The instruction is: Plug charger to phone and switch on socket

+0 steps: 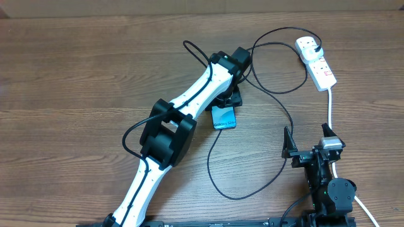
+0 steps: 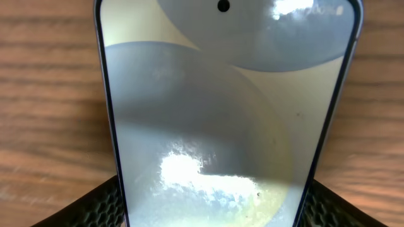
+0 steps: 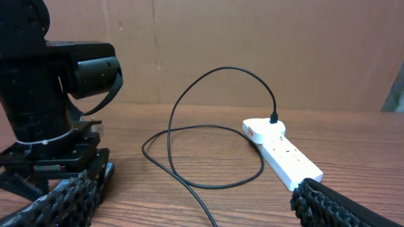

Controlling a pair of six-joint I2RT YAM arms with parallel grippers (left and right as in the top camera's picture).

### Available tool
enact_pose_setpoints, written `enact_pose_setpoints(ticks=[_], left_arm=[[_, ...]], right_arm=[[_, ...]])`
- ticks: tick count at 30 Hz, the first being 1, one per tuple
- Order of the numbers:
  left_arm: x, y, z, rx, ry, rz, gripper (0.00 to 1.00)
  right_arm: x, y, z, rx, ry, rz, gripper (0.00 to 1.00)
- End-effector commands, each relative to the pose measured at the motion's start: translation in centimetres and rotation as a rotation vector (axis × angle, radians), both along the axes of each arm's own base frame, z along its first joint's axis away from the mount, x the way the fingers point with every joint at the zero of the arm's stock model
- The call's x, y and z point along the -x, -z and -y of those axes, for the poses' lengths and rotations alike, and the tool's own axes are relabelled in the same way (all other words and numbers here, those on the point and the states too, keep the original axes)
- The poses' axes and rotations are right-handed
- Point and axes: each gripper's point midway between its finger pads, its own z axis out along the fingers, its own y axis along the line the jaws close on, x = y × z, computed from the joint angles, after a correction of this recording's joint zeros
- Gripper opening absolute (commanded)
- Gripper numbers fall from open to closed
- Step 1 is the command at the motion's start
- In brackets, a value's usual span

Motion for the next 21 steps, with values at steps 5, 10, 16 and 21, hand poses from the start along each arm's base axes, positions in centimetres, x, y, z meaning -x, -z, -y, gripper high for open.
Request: enact_pose_setpoints(ticks=[5,10,16,21], left_arm=[[-2.0,-3.0,0.1,0.062,-0.014,0.035,0.73],[-2.2,-3.8,0.3,0.108,-0.024,0.014,0.73],[-1.7,-4.3,1.0,0.243,-0.052,-0.074,0.72],[-1.3,-5.2,2.0,0.388,-0.078,-0.157,0.72]], right_arm=[[0.0,0.2,0.0,0.001,-0.002,0.005,1.00],[0.0,0.2,0.0,0.001,-0.002,0.005,1.00],[0.0,0.2,0.0,0.001,-0.002,0.005,1.00],[0.0,0.2,0.0,0.001,-0.002,0.005,1.00]])
